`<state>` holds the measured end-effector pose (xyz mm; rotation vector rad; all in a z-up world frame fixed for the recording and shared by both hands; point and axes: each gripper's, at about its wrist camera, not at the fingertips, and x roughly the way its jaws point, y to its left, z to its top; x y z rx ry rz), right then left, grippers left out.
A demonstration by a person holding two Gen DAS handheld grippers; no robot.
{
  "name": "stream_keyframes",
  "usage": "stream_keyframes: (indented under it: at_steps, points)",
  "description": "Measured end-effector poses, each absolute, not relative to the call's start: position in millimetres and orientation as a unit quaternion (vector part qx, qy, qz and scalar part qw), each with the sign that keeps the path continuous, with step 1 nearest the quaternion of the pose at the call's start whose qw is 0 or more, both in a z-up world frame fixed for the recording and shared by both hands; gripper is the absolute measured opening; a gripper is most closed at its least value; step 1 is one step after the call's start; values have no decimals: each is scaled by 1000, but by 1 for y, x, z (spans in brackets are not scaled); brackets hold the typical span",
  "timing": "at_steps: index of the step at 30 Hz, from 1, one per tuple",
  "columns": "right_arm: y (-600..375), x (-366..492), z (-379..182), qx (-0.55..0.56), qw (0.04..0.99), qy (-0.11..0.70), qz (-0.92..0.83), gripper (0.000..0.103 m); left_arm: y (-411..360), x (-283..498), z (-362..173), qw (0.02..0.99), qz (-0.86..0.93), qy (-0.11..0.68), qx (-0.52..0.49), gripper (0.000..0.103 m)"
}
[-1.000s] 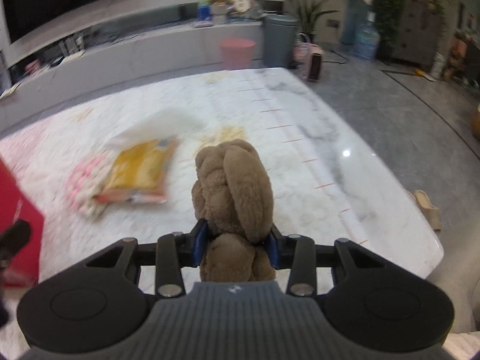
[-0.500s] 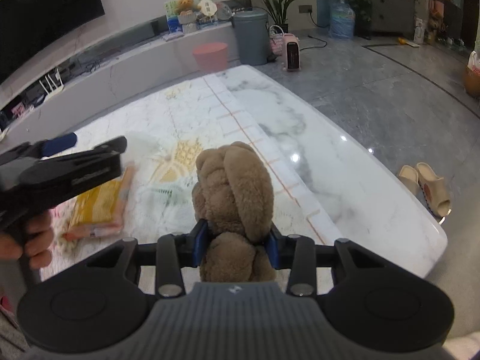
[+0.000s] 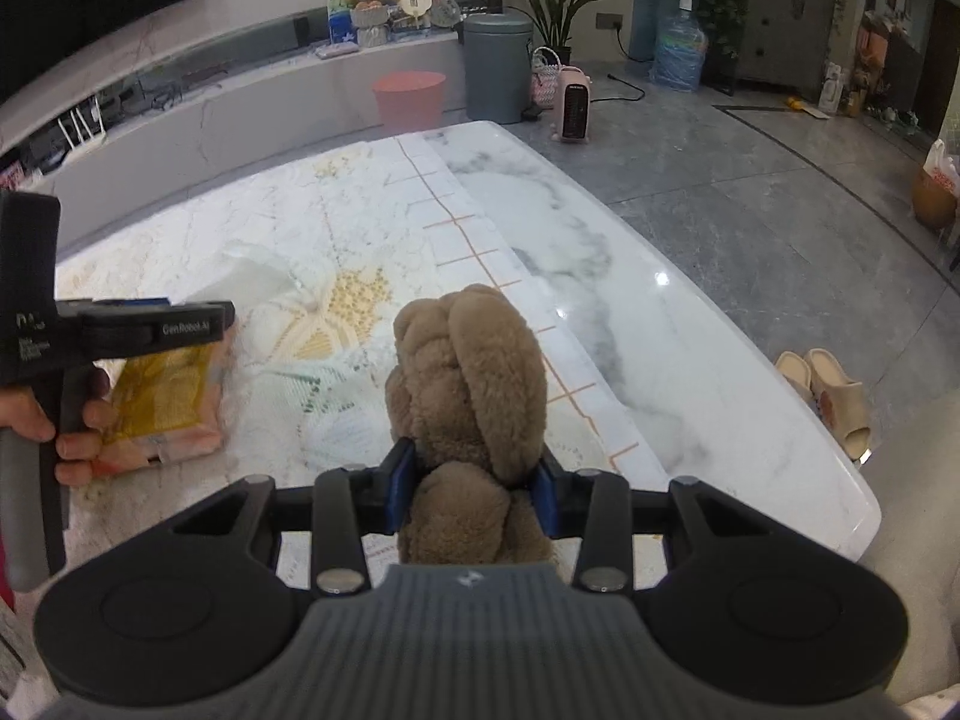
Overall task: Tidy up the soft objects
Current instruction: 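Grasp the white mesh tissue with the left gripper while the right holds the teddy bear, then carry the white tissue and teddy bear with both grippers over the box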
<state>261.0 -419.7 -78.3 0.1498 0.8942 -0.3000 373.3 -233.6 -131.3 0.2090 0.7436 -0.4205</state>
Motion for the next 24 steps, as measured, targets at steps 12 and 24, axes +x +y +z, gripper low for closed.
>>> stream_keyframes:
  at_steps: [12, 24]
  points:
    - [-415, 262, -79, 56, 890, 430, -141, 39, -233, 326, -90, 954, -171, 235, 75, 1]
    - [-409, 256, -71, 69, 899, 416, -119, 39, -181, 277, 23, 983, -95, 142, -66, 1]
